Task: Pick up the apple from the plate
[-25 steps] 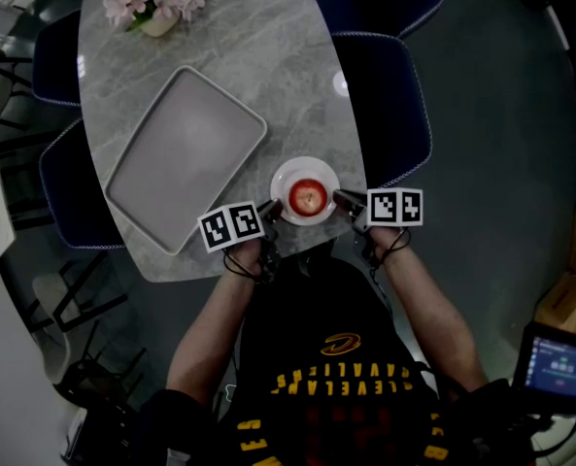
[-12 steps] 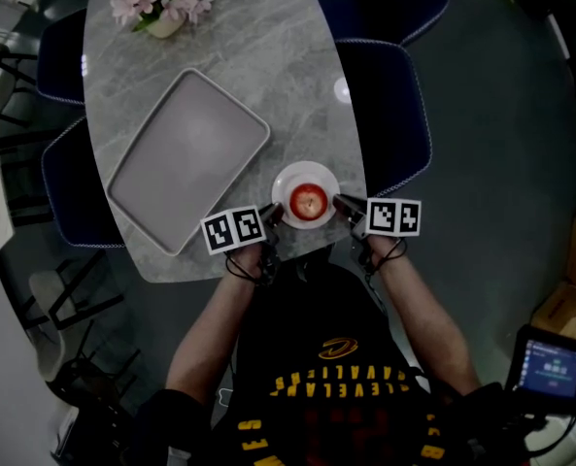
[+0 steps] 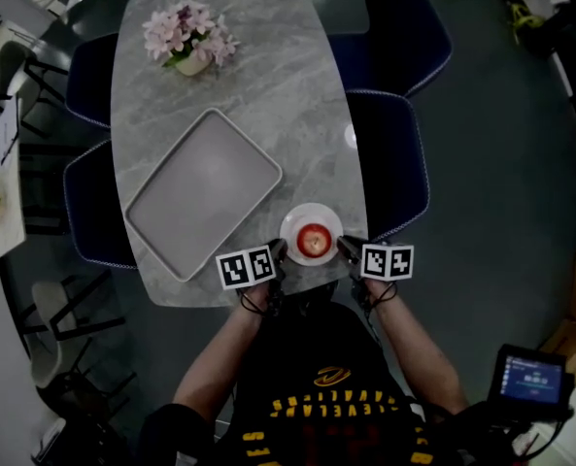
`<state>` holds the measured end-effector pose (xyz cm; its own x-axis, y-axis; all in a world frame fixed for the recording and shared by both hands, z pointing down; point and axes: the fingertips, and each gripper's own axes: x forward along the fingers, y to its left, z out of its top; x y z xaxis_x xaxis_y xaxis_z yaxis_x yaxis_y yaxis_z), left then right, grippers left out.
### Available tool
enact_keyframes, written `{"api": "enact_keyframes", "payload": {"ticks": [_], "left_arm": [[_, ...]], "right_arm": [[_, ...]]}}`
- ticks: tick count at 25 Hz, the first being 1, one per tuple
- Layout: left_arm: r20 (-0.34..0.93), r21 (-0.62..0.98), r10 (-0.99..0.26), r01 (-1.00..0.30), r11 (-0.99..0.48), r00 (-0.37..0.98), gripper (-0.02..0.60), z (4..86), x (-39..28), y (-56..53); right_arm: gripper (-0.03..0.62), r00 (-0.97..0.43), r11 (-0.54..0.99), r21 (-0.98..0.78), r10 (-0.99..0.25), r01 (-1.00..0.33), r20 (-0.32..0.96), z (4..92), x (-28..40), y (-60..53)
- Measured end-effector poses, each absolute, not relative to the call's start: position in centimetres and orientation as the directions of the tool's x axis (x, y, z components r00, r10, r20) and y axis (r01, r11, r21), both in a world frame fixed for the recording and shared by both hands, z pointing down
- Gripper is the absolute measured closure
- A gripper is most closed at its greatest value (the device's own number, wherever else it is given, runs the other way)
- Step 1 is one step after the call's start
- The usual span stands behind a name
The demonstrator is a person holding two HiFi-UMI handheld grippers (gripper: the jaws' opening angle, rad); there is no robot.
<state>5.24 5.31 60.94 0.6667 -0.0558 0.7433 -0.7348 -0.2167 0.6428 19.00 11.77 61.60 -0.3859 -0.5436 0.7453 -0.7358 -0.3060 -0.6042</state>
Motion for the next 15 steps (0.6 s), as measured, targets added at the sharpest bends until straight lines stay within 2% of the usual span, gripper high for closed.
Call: {"api": "enact_keyframes", "payload": {"ticks": [6, 11, 15], "left_arm": [[0.705, 0.657, -0.153, -0.719, -0.228, 0.693, 0.54, 57.9, 4.0, 4.4], [0.629, 0.652, -0.294, -0.695, -0.304, 0.719, 0.54, 52.6, 3.3, 3.2], [0.558, 0.584, -0.361, -0.663, -0.468, 0.747, 0.541, 47.4, 4.1, 3.7]], "right_arm": [[0.549, -0.221, -0.329, -0.499, -0.612, -0.802, 0.759, 59.2, 23.1, 11.9], [0.549, -0.219, -0.153, -0.546, -0.802, -0.824, 0.555, 51.9, 23.5, 9.0], [0.551, -0.258, -0.03, -0.508, -0.835, -0.861, 0.486, 47.0, 21.1, 8.4]]}}
